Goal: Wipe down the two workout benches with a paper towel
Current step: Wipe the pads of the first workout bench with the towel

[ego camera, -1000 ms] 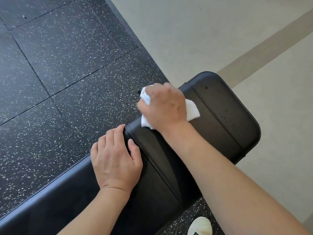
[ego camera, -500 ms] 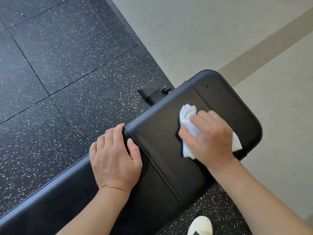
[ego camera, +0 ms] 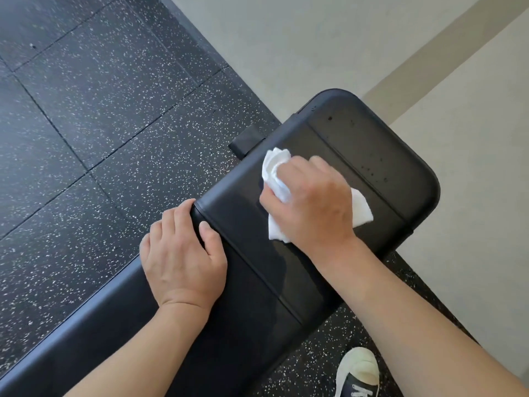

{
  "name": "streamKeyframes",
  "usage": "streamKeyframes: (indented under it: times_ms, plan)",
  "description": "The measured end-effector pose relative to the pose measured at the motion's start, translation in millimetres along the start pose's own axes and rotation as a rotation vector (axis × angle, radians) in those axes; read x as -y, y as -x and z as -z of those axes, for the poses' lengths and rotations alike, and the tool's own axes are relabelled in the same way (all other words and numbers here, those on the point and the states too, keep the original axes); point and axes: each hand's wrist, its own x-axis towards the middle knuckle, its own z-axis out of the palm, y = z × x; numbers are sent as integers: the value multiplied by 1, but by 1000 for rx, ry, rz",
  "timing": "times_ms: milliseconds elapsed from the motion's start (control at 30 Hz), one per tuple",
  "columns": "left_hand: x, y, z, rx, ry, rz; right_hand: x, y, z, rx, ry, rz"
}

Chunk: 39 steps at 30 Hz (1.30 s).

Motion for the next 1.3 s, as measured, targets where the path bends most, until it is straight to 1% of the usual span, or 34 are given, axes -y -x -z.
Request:
streamKeyframes:
  times_ms: [167, 267, 367, 433, 467, 533, 600, 667, 700, 767, 833, 933, 1000, 1067, 1133, 1233, 1300]
  plan:
    - [1, 0, 0, -5, 1, 6, -17, 97, 53, 123, -14, 90]
    - [1, 1, -1, -10, -6, 11, -23, 108, 58, 121, -30, 120]
    - [-1, 0, -1, -5, -7, 12, -12, 72, 37, 52, -79, 116]
    - [-1, 0, -1, 3, -13, 19, 5, 32, 13, 36, -121, 16]
    - [-2, 0, -1, 5, -15, 20, 15, 9, 1, 44, -137, -26]
    - [-2, 0, 0, 4, -17, 22, 36, -30, -21, 89, -124, -52]
    - [-3, 1, 0, 4, -21, 23, 50, -50, -39, 171, -28, -11]
    - [-3, 1, -1, 6, -29, 18, 50, -51, -43, 223, -4, 24]
    - [-2, 1, -2, 6, -34, 16, 46, -45, -40, 200, -53, 39]
    - [-2, 1, -2, 4, -34, 17, 33, -24, -23, 87, -171, 62]
    - [-3, 1, -2, -3, -22, 20, 12, 8, 1, 47, -182, 103]
    - [-4, 1, -1, -9, -9, 24, -39, 59, 43, 86, -60, 110]
    - [-4, 1, 0, -5, -8, 24, -74, 81, 71, 85, 44, 64]
    - [-4, 0, 0, -5, -8, 27, -94, 88, 87, 52, 136, 3]
    - [-4, 0, 1, -3, -9, 28, -95, 84, 84, -14, 169, -25]
    - [-5, 1, 2, 2, -8, 32, -79, 61, 57, -118, 142, -16]
    - [-6, 2, 2, 6, -9, 34, -61, 32, 37, -123, 89, -140]
